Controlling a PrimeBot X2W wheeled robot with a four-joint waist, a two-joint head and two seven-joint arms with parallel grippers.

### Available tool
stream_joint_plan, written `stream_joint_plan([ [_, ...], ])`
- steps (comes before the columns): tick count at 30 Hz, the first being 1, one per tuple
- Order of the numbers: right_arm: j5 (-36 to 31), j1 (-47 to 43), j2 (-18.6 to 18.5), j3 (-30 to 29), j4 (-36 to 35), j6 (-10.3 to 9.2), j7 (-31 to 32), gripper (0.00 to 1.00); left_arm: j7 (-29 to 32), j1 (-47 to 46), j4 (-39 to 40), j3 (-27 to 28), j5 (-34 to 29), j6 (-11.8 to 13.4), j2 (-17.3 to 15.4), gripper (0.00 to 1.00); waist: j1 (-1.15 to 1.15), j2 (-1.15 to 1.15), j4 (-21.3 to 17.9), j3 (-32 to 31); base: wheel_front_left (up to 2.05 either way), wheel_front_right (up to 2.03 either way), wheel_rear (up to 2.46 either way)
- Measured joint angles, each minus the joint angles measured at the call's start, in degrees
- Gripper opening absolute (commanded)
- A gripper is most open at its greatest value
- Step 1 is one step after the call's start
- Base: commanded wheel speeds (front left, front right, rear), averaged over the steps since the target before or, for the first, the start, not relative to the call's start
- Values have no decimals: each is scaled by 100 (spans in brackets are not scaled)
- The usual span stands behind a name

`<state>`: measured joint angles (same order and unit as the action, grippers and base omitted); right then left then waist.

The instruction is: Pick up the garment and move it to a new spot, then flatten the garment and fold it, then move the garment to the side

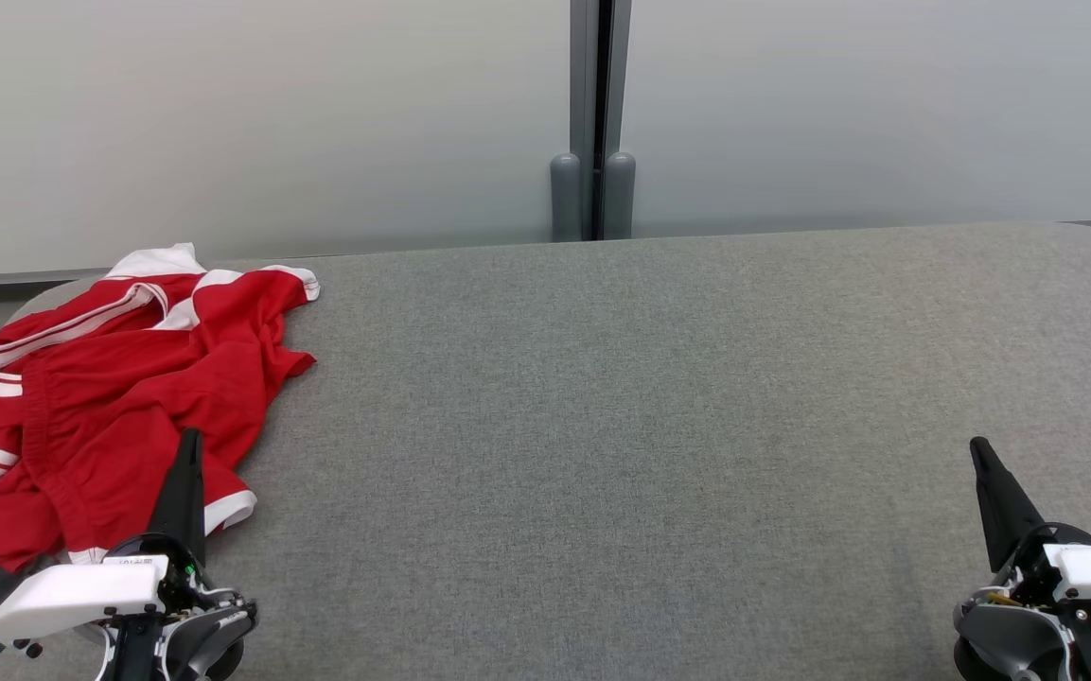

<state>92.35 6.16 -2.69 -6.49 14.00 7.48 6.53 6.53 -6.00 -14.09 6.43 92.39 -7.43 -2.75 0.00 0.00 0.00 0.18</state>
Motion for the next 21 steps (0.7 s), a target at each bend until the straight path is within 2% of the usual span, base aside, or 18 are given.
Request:
stream_joint_plan([
  [21, 0, 0, 0, 0, 0, 0, 0, 0, 0, 0, 0, 0, 0, 0, 0, 0, 0, 0, 0, 0, 0, 0, 0],
])
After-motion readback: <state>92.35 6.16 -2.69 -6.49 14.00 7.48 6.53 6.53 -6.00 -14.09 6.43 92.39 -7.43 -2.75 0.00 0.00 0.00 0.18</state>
